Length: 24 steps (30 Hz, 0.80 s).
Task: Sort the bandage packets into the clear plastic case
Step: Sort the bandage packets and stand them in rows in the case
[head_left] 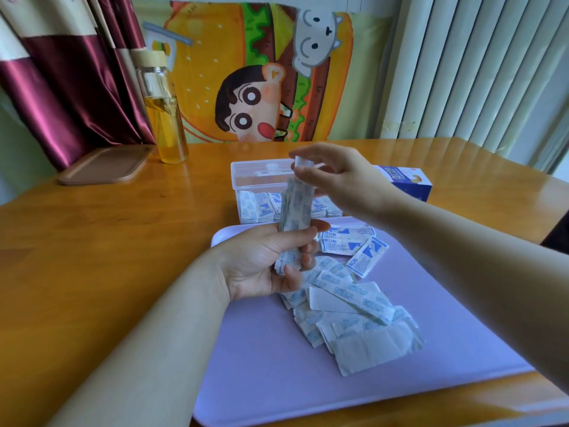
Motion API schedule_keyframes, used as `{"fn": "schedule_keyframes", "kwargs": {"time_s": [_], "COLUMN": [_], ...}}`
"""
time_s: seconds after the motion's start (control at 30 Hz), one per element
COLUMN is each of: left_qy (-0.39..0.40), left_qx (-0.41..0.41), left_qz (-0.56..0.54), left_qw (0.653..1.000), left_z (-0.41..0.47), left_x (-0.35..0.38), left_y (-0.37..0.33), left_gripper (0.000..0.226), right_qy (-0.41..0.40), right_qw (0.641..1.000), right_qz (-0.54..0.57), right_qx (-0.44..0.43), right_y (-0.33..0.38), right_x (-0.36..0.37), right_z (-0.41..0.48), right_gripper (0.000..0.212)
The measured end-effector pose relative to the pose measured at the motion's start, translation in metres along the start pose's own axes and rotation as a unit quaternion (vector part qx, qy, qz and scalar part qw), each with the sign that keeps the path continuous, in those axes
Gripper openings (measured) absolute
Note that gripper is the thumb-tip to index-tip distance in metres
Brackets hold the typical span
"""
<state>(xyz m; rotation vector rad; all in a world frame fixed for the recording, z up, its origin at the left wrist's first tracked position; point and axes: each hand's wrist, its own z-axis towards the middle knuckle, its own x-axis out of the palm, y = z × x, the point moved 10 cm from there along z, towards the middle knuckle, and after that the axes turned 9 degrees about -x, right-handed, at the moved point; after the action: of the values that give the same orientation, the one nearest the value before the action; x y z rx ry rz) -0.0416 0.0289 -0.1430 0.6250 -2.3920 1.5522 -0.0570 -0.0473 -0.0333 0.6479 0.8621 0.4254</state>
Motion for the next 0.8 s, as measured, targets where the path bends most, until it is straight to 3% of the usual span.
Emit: {"fn": "schedule_keyframes", "kwargs": {"time_s": [0.13,0.23,0.3,0.4,0.53,0.6,0.67,0.8], "left_qy": [-0.004,-0.006,-0.003,-0.021,-0.022,-0.012,-0.026,-0.033], "left_qx": [0.003,0.009,0.017,0.021,0.032,0.044,0.044,0.062], "left_qz": [-0.007,-0.001,0.011,0.036,0.002,-0.009,0.011,0.033], "left_qw": [1.0,1.0,1.0,0.999,0.999,0.999,0.999,0.997], "left_z": [0.001,-0.001,-0.003,-0.004,-0.001,-0.002,-0.001,-0.004], "left_x": [-0.001,-0.001,0.0,-0.002,-0.002,0.001,-0.001,-0.003], "left_y": [-0.001,-0.002,-0.004,-0.006,-0.007,-0.009,-0.008,-0.012], "left_gripper": [0.015,0.018,0.017,0.008,0.014,0.006,0.017,0.016], "right_qy": [0.002,0.092,0.139,0.187,0.22,0.211,0.186,0.124], "right_qw": [0.999,0.996,0.99,0.973,0.942,0.924,0.918,0.94], "right_qz": [-0.036,-0.012,-0.003,-0.119,-0.227,-0.289,-0.319,-0.295], "right_qx": [-0.005,-0.014,-0.007,-0.065,-0.114,-0.133,-0.141,-0.115], "right_y": [-0.003,0.006,0.007,0.017,0.019,0.02,0.022,0.015], "right_x": [0.001,0.021,0.029,0.035,0.051,0.056,0.057,0.05], "right_z": [-0.006,-0.016,-0.024,-0.033,-0.041,-0.043,-0.043,-0.04], "right_gripper": [0.023,0.029,0.049,0.097,0.124,0.119,0.102,0.081]}}
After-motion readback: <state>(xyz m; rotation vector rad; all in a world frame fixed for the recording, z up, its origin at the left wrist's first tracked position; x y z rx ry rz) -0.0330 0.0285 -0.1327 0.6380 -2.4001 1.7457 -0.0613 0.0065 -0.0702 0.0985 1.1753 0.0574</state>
